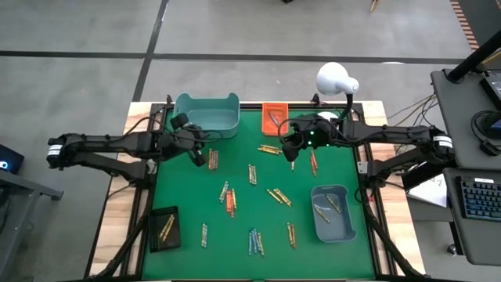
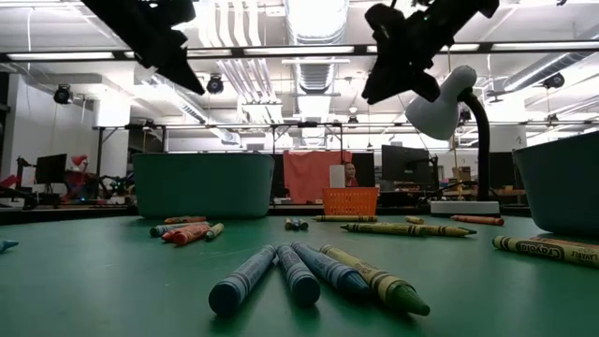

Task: Sort crayons
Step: Put the green crayon into the blue bin

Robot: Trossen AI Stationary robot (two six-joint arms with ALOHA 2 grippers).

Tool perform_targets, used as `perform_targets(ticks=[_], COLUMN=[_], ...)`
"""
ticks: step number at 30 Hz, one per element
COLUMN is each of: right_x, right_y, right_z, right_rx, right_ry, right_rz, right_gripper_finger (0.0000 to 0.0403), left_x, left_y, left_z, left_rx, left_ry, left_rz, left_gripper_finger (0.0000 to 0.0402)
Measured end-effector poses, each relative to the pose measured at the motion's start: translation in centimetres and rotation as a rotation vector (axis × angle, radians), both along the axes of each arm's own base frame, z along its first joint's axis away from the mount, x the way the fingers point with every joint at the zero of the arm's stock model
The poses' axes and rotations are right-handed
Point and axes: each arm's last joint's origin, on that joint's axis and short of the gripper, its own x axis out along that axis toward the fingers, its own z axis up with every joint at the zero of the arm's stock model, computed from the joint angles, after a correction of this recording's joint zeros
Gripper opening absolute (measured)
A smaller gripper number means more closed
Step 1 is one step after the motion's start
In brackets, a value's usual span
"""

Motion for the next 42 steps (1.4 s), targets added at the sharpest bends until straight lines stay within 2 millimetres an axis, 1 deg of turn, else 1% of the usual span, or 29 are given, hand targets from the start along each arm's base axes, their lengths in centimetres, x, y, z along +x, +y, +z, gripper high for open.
perform_targets(ticks=[6,12,16,20,31,42], right_x=[1.2,1.8,1.8,1.6,1.6,2.4], right_y=[-0.1,0.0,0.1,0.2,0.2,0.0], right_z=[-2.0,-3.6,-4.1,-4.4,-4.4,-3.8], right_rx=[0.043,0.117,0.186,0.218,0.221,0.159], right_ry=[0.081,0.147,0.181,0.204,0.207,0.117], right_rz=[0.028,0.081,0.076,0.065,0.061,0.104], right_gripper_finger=[0.0068,0.0068,0.0068,0.0068,0.0068,0.0068], left_x=[0.2,0.5,0.5,0.5,0.5,0.6], left_y=[0.3,-0.1,-0.2,-0.2,-0.2,-0.2], left_z=[0.3,0.2,0.2,0.2,0.2,0.3], left_rx=[0.036,-0.05,-0.08,-0.089,-0.094,-0.099], left_ry=[-0.01,-0.012,-0.019,-0.027,-0.034,-0.054], left_rz=[-0.025,-0.161,-0.189,-0.182,-0.178,-0.173], left_gripper_finger=[0.0036,0.0036,0.0036,0.0036,0.0036,0.0036])
